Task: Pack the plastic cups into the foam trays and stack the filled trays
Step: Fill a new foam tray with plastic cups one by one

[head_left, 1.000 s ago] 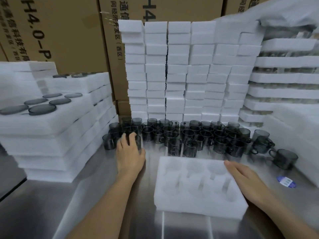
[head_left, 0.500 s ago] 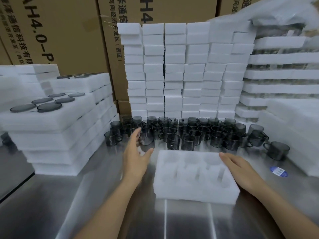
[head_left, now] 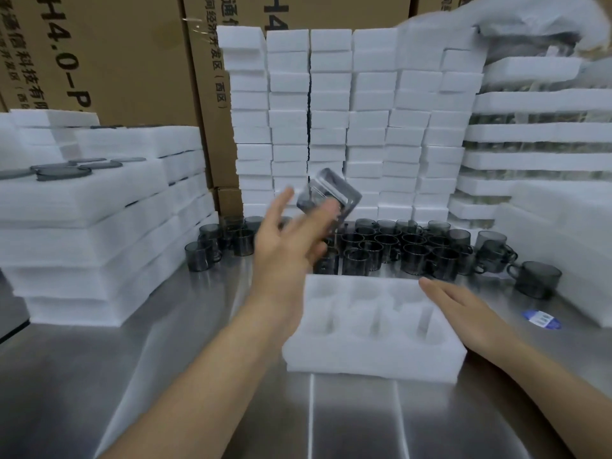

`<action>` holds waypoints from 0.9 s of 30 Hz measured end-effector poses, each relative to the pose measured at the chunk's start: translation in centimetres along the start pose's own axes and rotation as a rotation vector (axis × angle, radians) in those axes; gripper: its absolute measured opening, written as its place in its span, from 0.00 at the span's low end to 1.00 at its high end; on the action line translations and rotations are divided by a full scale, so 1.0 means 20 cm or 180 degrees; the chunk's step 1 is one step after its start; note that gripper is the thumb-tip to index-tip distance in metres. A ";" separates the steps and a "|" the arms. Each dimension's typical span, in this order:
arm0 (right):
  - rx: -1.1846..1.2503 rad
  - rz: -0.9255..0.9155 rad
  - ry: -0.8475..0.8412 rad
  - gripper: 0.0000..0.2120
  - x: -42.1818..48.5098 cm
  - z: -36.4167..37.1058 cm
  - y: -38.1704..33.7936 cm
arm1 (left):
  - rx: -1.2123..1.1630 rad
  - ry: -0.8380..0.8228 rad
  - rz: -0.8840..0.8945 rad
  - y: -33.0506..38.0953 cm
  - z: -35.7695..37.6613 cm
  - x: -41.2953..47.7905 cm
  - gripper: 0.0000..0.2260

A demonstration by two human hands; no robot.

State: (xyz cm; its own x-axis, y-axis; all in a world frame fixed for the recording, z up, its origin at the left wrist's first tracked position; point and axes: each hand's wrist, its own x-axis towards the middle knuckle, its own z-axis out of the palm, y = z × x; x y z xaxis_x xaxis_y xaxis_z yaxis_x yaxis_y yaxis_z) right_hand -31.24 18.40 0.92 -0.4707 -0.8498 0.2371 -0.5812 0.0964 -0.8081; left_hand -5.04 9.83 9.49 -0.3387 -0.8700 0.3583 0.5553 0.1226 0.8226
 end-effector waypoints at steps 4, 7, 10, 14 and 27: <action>-0.0122 -0.0097 -0.0074 0.19 0.02 0.00 -0.03 | -0.1942 -0.0622 -0.1618 0.02 -0.02 0.00 0.27; -0.0227 -0.0138 -0.0105 0.18 0.02 0.00 -0.03 | -0.1692 -0.0711 -0.1472 0.02 -0.03 0.02 0.27; -0.0366 -0.0259 -0.0066 0.14 0.02 -0.01 -0.01 | -0.0436 -0.0467 -0.0883 0.02 -0.03 0.04 0.28; -0.0707 -0.0489 0.0376 0.07 0.05 -0.03 0.00 | 0.1573 0.0121 0.0865 -0.05 -0.05 0.04 0.29; -0.1551 -0.2851 0.1306 0.33 -0.16 0.09 -0.40 | 0.2107 -0.0948 0.0658 -0.08 -0.02 -0.01 0.14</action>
State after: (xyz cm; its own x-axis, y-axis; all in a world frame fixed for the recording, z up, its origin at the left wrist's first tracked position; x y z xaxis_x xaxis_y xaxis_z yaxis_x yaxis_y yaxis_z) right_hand -23.90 19.47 5.75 0.1200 -0.4858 0.8658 -0.9798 -0.1984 0.0245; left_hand -5.55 9.58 7.92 -0.5204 -0.6438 0.5610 0.0893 0.6123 0.7856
